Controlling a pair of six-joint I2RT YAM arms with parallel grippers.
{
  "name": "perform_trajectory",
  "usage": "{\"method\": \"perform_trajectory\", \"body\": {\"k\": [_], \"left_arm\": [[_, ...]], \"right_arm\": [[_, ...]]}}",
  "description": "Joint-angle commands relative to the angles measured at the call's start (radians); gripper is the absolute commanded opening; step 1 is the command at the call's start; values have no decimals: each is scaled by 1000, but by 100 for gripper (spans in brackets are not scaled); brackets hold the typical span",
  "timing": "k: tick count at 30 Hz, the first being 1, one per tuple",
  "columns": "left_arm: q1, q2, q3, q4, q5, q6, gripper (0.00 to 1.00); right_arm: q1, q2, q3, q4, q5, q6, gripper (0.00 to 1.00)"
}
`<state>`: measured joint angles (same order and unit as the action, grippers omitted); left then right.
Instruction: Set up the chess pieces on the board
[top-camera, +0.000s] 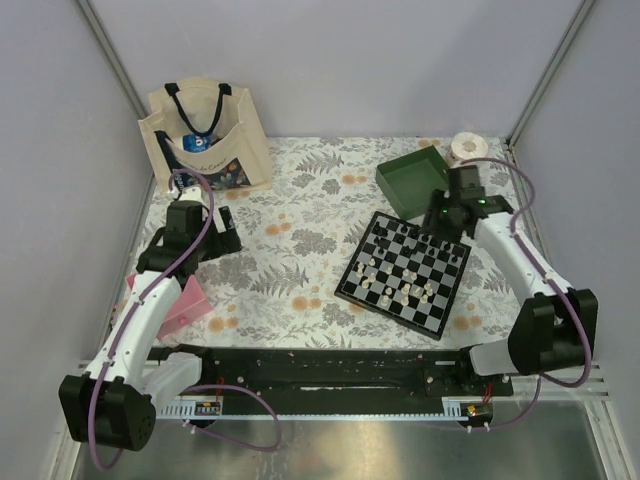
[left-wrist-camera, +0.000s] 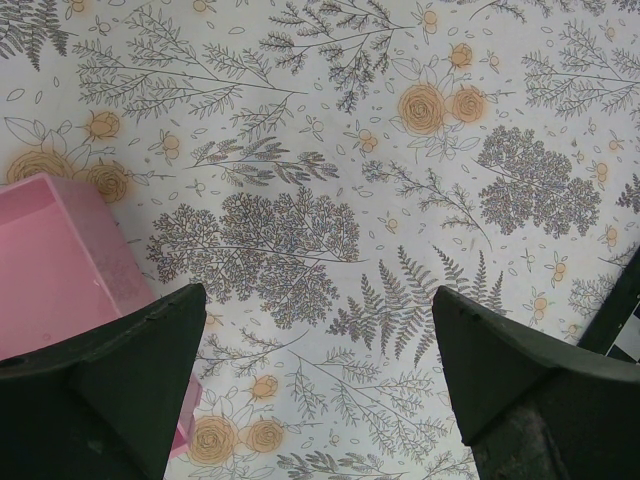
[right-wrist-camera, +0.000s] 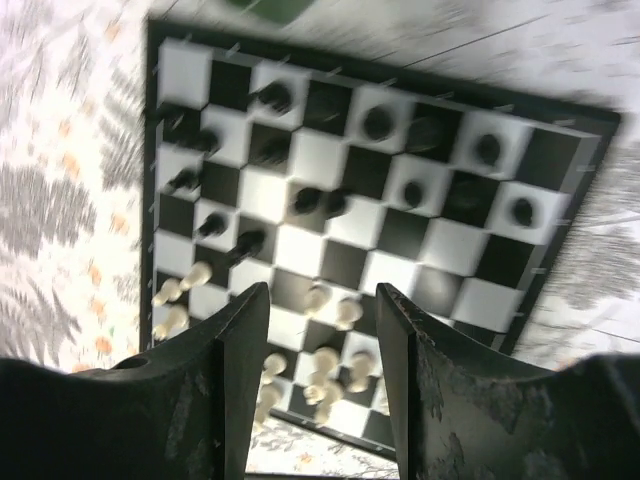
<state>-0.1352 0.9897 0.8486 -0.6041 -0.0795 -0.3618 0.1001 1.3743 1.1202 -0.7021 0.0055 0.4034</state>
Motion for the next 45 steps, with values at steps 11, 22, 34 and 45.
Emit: {"method": "perform_trajectory", "body": {"k": [11, 22, 34, 45], "left_arm": [[5, -28, 38, 20, 18, 17, 99], [5, -29, 38, 20, 20, 17, 99], [3, -25, 41, 21, 23, 17, 99], [3, -23, 43, 20, 23, 18, 99]], "right_arm": [[325, 235, 119, -4, 16, 58, 54], [337, 328, 127, 12, 22, 40, 50], [339, 399, 164, 23, 44, 29, 47], [340, 425, 181, 12, 54, 18, 40]]}}
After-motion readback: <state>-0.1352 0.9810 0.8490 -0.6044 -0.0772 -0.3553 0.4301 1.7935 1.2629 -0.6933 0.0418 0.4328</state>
